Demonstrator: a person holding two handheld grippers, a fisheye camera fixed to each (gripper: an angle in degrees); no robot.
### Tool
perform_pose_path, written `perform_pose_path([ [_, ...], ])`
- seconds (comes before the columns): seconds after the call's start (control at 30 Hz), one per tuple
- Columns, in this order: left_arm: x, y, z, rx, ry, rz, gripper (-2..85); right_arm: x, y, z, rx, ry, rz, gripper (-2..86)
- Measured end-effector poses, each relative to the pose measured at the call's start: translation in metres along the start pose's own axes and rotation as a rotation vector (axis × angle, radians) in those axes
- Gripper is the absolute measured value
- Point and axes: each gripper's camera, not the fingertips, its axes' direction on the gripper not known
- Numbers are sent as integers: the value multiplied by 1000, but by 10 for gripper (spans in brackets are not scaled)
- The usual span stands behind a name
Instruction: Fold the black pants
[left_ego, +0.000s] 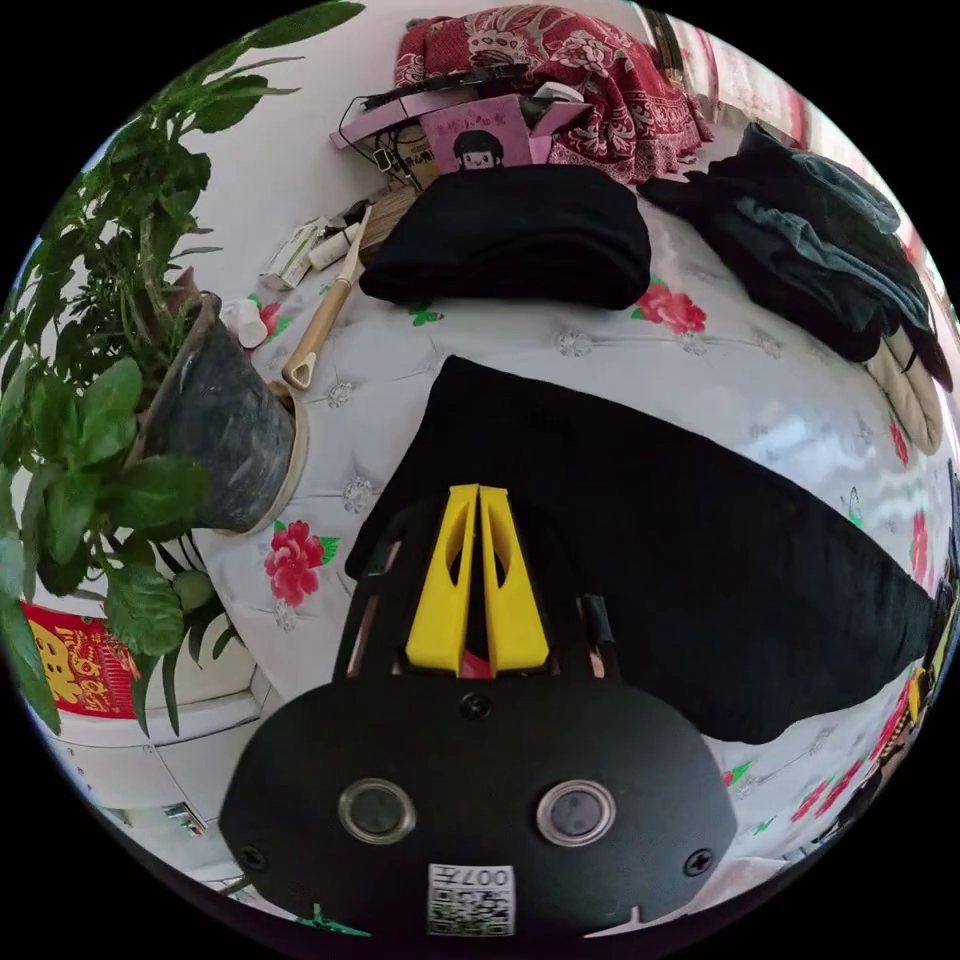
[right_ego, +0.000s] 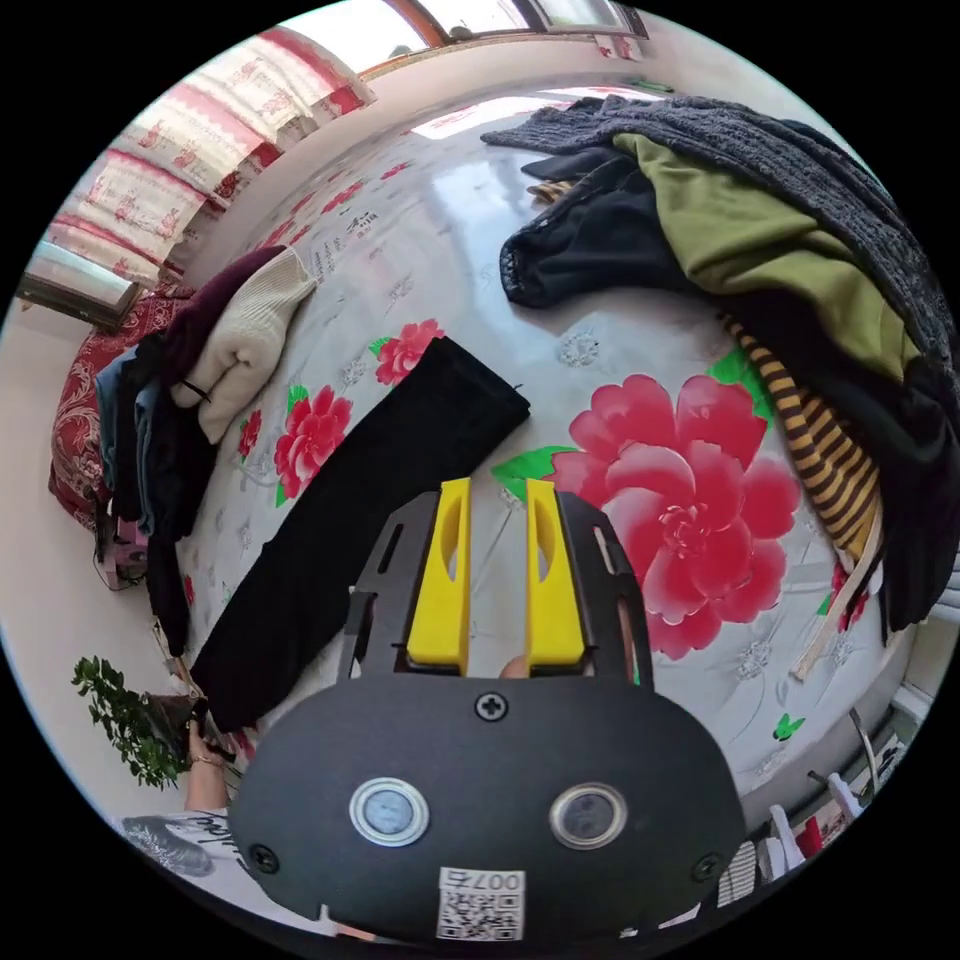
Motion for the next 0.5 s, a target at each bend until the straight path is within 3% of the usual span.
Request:
perform_pose_path([
  [0.2,22,-4,10,44,-79,76,-10,-7,-18,42,6,-205,21,78],
  [0.4,56,-6,17,-25,-228,322,-10,-10,-35,73,-31,-108,30,23],
  [0.5,70,12,9,-33,-175,473,-10,12,-14,56,-9,44,-71,12],
])
